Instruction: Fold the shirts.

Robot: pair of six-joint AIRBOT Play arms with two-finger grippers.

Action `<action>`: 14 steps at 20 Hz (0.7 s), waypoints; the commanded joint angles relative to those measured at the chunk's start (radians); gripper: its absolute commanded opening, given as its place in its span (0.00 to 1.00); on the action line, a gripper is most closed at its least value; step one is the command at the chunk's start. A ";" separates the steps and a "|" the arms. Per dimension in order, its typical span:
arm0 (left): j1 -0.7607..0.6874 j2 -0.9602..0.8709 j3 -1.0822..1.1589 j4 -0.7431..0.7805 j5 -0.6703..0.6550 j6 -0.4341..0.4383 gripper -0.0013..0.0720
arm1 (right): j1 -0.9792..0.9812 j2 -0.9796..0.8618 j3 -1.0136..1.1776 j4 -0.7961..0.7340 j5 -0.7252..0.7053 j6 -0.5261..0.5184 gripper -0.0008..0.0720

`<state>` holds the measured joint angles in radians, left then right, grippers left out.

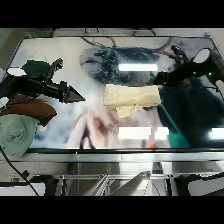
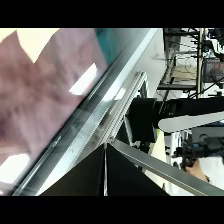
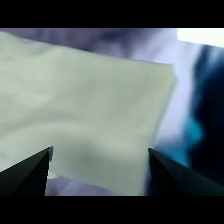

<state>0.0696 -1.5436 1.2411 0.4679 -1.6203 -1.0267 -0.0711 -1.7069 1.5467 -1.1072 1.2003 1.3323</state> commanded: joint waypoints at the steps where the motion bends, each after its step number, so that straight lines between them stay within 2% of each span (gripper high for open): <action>1: 0.006 0.001 -0.002 0.001 -0.005 0.004 0.04 | -0.150 -0.109 -0.013 0.179 0.072 -0.066 0.93; 3: 0.006 0.001 -0.002 0.001 0.001 0.004 0.04 | -0.150 -0.181 -0.012 0.265 0.081 -0.117 0.93; 6: 0.005 0.001 -0.002 0.002 -0.001 0.004 0.04 | -0.108 -0.268 -0.012 0.294 0.088 -0.135 0.92; 7: 0.005 0.001 -0.002 0.002 -0.001 0.004 0.04 | -0.094 -0.282 -0.012 0.333 0.105 -0.165 0.88; 8: 0.006 0.001 -0.002 0.002 -0.001 0.004 0.04 | -0.082 -0.288 -0.012 0.394 0.127 -0.209 0.77; 9: 0.006 0.001 -0.002 0.002 -0.001 0.004 0.04 | -0.076 -0.288 -0.011 0.439 0.137 -0.231 0.76; 10: 0.006 0.001 -0.002 0.001 0.000 0.004 0.04 | -0.072 -0.288 -0.002 0.500 0.155 -0.253 0.47; 11: 0.005 0.001 -0.002 0.001 0.000 0.004 0.04 | -0.077 -0.287 0.012 0.540 0.169 -0.276 0.04; 14: 0.005 0.001 -0.002 0.002 -0.002 -0.017 0.04 | -0.129 -0.256 0.066 0.635 0.176 -0.278 0.04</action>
<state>0.0742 -1.5429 1.2392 0.4690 -1.6211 -1.0245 -0.1684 -1.9785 1.5757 -0.6014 1.3556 1.0882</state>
